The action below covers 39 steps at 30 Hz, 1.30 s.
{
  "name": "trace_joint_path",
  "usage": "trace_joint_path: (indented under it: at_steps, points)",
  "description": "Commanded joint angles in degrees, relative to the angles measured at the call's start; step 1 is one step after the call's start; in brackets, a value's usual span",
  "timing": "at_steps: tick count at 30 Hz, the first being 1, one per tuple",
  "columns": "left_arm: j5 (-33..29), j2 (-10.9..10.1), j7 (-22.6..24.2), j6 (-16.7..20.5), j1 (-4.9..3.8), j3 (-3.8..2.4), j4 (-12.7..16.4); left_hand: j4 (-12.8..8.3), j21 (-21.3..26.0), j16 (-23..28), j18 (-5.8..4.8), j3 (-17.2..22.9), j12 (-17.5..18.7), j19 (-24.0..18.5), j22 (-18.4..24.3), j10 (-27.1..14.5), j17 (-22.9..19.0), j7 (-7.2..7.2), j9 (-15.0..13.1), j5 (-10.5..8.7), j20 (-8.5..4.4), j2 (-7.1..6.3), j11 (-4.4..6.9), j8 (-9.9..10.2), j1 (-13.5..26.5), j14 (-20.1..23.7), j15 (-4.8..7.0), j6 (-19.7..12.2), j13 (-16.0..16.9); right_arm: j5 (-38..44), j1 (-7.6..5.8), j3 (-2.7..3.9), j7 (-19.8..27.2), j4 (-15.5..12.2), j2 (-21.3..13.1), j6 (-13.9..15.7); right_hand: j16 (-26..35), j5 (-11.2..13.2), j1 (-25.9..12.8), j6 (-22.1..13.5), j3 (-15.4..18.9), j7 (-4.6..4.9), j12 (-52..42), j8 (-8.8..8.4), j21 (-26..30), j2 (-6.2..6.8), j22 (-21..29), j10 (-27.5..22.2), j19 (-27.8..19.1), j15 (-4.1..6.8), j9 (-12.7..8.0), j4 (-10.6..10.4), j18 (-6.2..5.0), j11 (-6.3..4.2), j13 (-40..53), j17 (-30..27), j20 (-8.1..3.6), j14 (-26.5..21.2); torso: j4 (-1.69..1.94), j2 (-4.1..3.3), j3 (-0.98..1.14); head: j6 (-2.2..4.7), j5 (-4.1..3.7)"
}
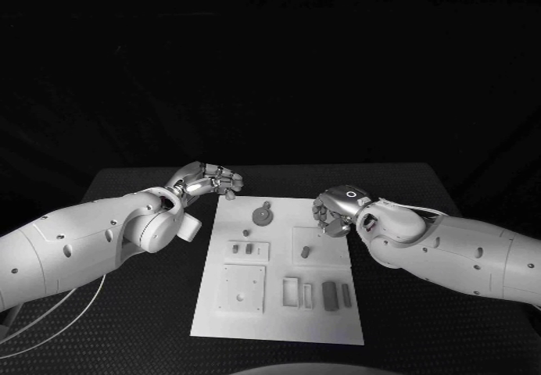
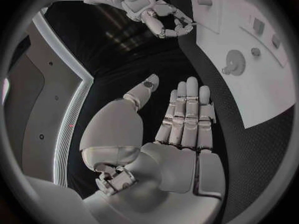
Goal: Assemble the parts on the task board
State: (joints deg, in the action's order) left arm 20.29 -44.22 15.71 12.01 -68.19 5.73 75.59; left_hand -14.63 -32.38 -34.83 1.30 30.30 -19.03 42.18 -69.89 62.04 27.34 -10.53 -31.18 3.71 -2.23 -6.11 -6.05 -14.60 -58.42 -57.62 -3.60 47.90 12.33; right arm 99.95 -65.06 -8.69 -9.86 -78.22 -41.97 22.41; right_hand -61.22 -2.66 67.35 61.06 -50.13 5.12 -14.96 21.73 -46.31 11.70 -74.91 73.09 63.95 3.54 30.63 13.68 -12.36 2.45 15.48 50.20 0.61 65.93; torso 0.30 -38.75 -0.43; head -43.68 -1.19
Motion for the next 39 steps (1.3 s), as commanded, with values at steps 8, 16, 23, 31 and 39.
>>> trace_joint_path:
  at_steps: [8,16,23,31,39]
  points:
    - [-0.4,0.2,0.6,-0.1,-0.04,-0.04,-0.6,0.5,0.3,0.5,0.77,0.0,0.4,0.4,-0.1,0.0,0.2,-0.14,0.1,-0.18,0.13,0.35,-0.35,0.3,0.3,-0.4,0.01,-0.4,0.1,-6.6,-0.12,1.05,4.3,-4.2,-0.3,4.6,-0.1,-0.2,-0.3,0.2,-0.2,0.02,0.0,0.27,-0.3,0.36,-1.3,0.3,0.3,0.26,0.1,-0.3,-2.64,-0.09,-0.1,0.1,-0.14,0.1,-0.04,0.01,0.04,0.3,0.98]
    - [-1.0,0.2,1.1,0.5,-0.05,-0.05,-1.2,0.6,0.3,0.5,0.79,0.0,0.4,0.4,-0.1,0.1,0.3,-0.1,0.1,-0.13,0.11,0.38,-0.32,0.2,0.2,-0.4,0.02,-0.4,0.1,-5.1,-0.09,1.05,5.3,-6.0,2.8,4.9,0.0,-0.2,-0.2,0.3,-0.2,0.01,0.0,0.26,-0.3,0.34,-1.3,0.3,0.3,0.27,0.1,-0.3,-2.64,-0.1,-0.1,0.1,-0.19,0.2,-0.15,0.01,-0.02,-0.27,2.91]
    - [-1.0,1.2,1.3,0.3,-0.08,-0.08,-2.5,0.6,0.4,0.7,0.79,0.1,0.4,0.5,-0.2,0.2,0.5,-0.06,0.0,-0.11,0.12,0.44,-0.29,0.1,0.0,-0.4,0.01,-0.3,0.2,-4.2,0.36,0.37,5.6,-6.0,6.3,3.7,0.1,-0.2,-0.2,0.2,-0.2,0.02,0.1,0.23,-0.4,0.32,-1.3,0.3,0.4,0.27,0.1,-0.3,-2.64,-0.09,-0.1,0.0,-0.22,0.2,0.1,0.02,-0.18,-0.46,4.91]
    - [-1.0,2.4,1.4,0.3,-0.19,-0.09,-3.8,0.6,0.5,0.8,0.77,0.1,0.4,0.4,-0.2,0.3,0.6,-0.01,0.0,-0.12,0.14,0.48,-0.24,0.0,0.0,-0.4,-0.01,-0.2,0.3,-2.2,1.94,-1.16,5.3,-5.4,10.3,2.0,0.2,-0.2,-0.3,0.2,-0.2,0.06,0.2,0.15,-0.4,0.19,-1.3,0.3,0.4,0.24,0.1,-0.3,-2.64,-0.06,0.0,0.0,-0.25,0.2,0.12,0.01,-0.16,-0.91,6.98]
    - [-1.0,3.1,1.4,0.1,-0.21,-0.1,-4.0,0.7,0.5,0.9,0.77,0.1,0.4,0.4,-0.2,0.3,0.7,0.0,0.0,-0.12,0.15,0.5,-0.23,-0.1,0.0,-0.4,-0.02,-0.2,0.3,-0.3,3.2,-3.06,5.3,-4.4,12.5,0.3,0.3,-0.2,-0.3,0.1,-0.1,0.09,0.3,0.08,-0.5,0.04,-1.3,0.2,0.4,0.21,0.2,-0.2,-2.64,-0.03,0.0,0.0,-0.27,0.2,0.13,-0.04,-0.18,-1.37,8.23]
